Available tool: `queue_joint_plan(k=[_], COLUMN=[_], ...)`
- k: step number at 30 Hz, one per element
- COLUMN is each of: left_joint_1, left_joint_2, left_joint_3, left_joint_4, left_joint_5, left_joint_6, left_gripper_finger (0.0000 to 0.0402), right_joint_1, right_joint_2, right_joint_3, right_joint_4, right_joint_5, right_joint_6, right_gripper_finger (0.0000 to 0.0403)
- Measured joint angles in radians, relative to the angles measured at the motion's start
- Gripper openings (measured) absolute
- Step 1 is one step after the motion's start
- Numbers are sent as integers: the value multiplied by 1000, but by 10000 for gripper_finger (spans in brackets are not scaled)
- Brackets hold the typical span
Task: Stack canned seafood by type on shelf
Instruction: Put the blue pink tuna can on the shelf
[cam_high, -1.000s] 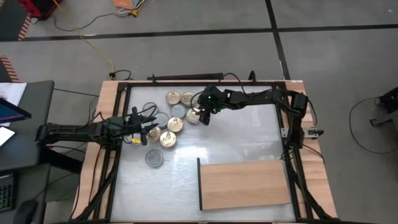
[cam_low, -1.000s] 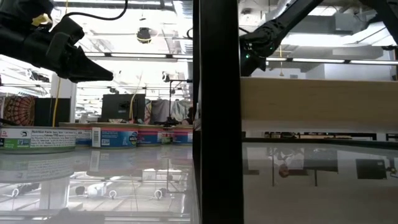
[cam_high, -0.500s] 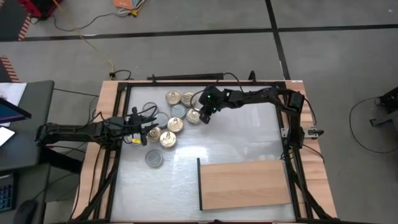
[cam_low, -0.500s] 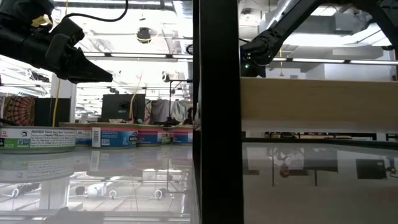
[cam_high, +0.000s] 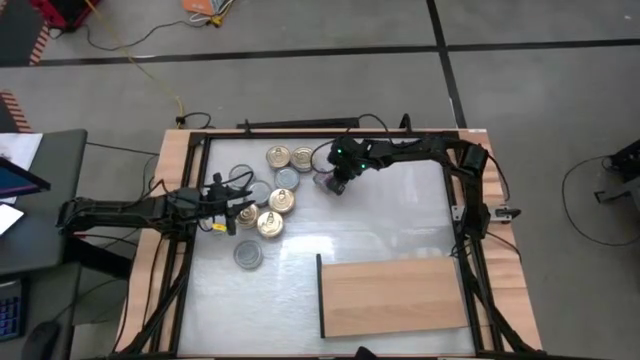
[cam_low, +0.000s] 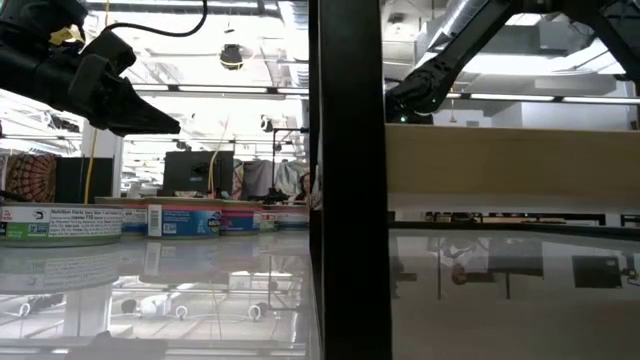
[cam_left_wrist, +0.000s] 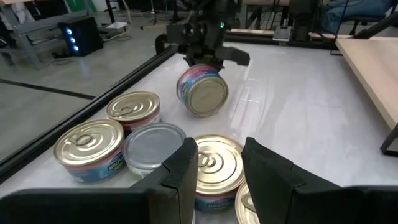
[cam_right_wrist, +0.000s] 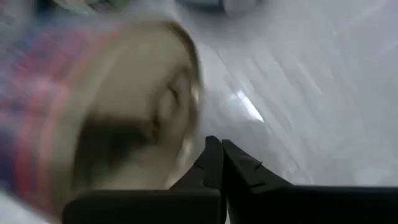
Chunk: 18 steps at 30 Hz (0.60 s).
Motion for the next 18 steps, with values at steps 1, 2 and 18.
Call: queue_joint_plan(k=[1,2,18], left_joint_1=[0,0,0], left_joint_2=[0,0,0], left_joint_3=[0,0,0], left_joint_4=[-1,-2,-3], left_joint_5=[0,0,0], left_joint_6=[0,1,8], left_gripper_finger=[120,120,120], right_joint_1=[-1,-1,17], right_joint_2=[0,-3,-152], right_joint_3=[-4,-5,-6], right_joint_4=[0,3,-84], right_joint_5=[-1,0,160], right_joint_6=[3,7,-69], right_gripper_finger=[23,22,56])
